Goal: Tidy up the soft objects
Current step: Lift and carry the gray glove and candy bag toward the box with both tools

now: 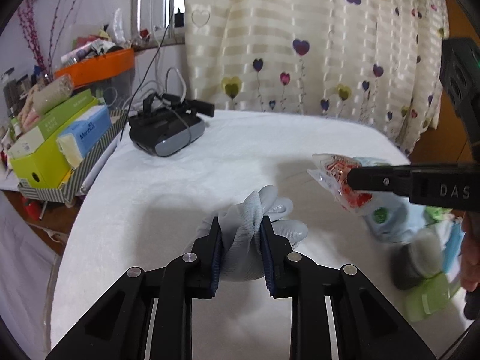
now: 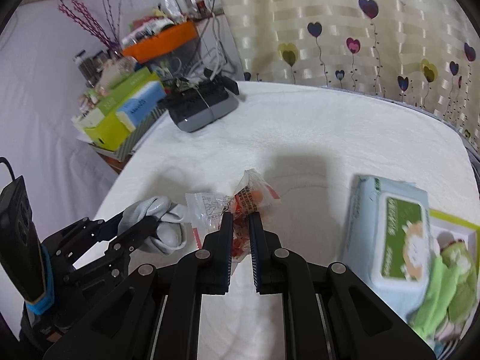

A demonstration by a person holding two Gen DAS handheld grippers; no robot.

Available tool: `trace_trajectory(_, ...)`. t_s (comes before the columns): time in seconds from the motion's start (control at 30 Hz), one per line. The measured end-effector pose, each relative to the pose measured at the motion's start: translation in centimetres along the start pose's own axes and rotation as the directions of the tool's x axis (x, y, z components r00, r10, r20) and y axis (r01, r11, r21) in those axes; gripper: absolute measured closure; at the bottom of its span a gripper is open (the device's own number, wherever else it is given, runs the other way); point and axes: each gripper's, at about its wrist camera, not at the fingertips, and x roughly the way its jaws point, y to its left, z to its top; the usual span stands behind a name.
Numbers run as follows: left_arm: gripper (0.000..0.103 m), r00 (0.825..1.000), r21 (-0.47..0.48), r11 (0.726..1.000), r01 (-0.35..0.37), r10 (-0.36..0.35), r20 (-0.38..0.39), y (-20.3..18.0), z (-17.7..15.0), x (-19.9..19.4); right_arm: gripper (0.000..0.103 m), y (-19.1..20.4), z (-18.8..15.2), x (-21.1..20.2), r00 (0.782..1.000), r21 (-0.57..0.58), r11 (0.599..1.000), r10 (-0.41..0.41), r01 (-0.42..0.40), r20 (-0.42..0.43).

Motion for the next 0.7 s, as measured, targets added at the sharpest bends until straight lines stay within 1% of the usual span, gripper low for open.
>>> trace_trajectory(0.2,0.081,0.998,-0.014,0.999,0.03,-0.029,0.05,-2.6,-0.7,-3.9,0.092,-0.2,-2.6,-4.5,0.996,-0.002,0.999,0.036,-0.036,0.081)
trace_trajectory(0.4,0.081,0.992,-0.033,0.996,0.08,-0.077,0.104,-5.2,-1.7,-7.3,0.092,-1.2,-5.8,-8.8,0.985,0.007,0.999,0.046,-0.048,0.165)
trace_trajectory(0.7,0.081,0.979,-0.037,0.987,0.153,-0.147,0.14,-9.0,-3.8,-10.7,0.092,-2.8,-10.3,-13.8,0.965,0.034,0.998,0.047,-0.058,0.257)
